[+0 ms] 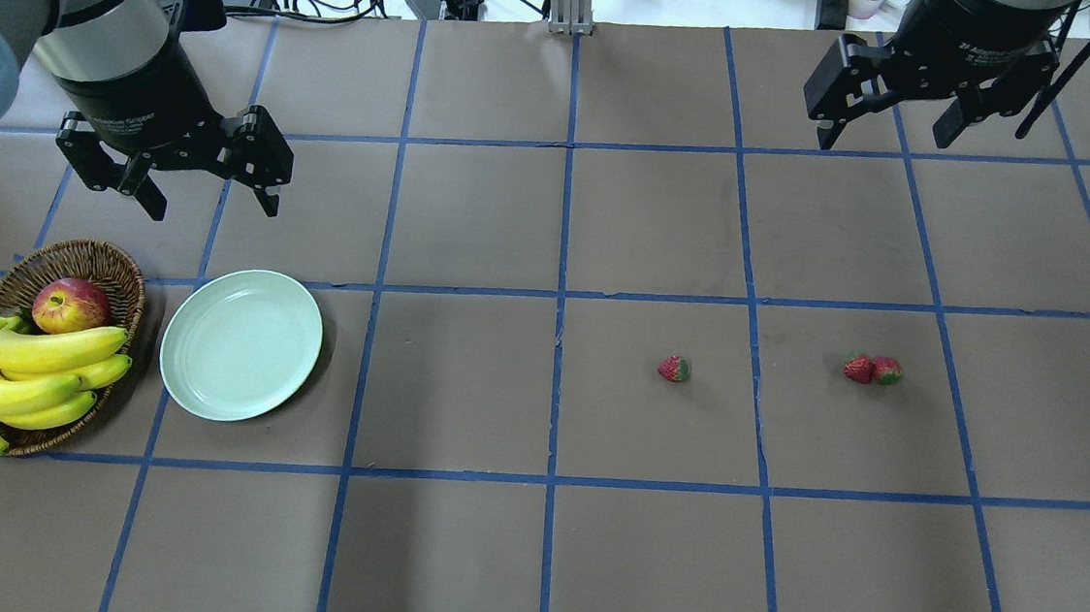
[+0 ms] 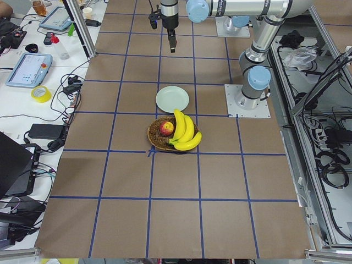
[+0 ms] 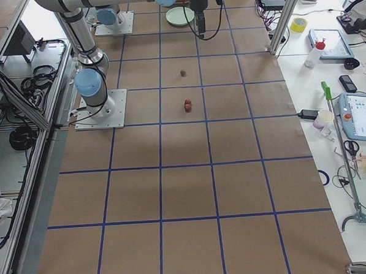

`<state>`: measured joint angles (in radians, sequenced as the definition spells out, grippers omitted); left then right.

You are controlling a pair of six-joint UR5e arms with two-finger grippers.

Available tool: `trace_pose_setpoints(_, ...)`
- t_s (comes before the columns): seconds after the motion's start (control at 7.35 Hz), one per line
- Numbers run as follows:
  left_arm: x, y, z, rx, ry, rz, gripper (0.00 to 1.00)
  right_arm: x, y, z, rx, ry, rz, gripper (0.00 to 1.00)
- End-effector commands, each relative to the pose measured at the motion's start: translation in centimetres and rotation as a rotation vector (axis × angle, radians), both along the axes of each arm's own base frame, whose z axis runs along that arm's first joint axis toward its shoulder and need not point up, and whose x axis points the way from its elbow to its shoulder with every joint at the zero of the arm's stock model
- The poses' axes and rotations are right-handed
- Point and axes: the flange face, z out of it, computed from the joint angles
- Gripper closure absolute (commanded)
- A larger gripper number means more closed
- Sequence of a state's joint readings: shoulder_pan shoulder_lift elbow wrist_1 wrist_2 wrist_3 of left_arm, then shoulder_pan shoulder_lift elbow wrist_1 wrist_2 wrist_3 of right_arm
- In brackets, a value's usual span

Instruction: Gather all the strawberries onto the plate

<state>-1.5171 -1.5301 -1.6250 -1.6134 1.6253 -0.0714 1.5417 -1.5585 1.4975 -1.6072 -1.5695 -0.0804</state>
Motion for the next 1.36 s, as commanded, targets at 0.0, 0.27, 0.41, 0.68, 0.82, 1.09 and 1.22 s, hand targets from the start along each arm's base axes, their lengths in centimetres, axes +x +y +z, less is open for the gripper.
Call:
trace_pose_setpoints(0.0, 0.0, 0.0, 0.0, 0.001, 0.001, 0.001, 0.00, 0.2, 0.1, -0.3, 0.010, -0.001, -0.002, 0.00)
trace_pose_setpoints(0.27, 0.0, 0.0, 0.0, 0.001, 0.001, 0.001, 0.00, 0.3, 0.1, -0.8, 0.020, -0.015, 0.004, 0.00)
trace_pose_setpoints(0.41, 0.0, 0.0, 0.0, 0.001, -0.001, -0.001, 0.00, 0.5, -0.2, -1.4, 0.034, -0.024, 0.007, 0.00)
trace_pose_setpoints(0.68, 0.0, 0.0, 0.0, 0.001, -0.004, -0.001, 0.00, 1.3, -0.2, -4.0, 0.080, -0.024, 0.011, 0.00)
trace_pose_setpoints(0.82, 0.1, 0.0, 0.0, 0.001, -0.007, -0.001, 0.00, 1.4, 0.2, -5.1, 0.103, -0.021, 0.014, 0.00)
trace_pose_setpoints(1.09, 0.1, 0.1, 0.1, -0.002, -0.007, -0.001, 0.00, 6.6, 0.2, -9.7, 0.108, -0.019, 0.109, 0.00)
trace_pose_setpoints(1.22, 0.1, 0.1, 0.1, 0.000, -0.007, -0.003, 0.00, 7.7, -0.3, -13.9, 0.081, -0.023, 0.082, 0.00)
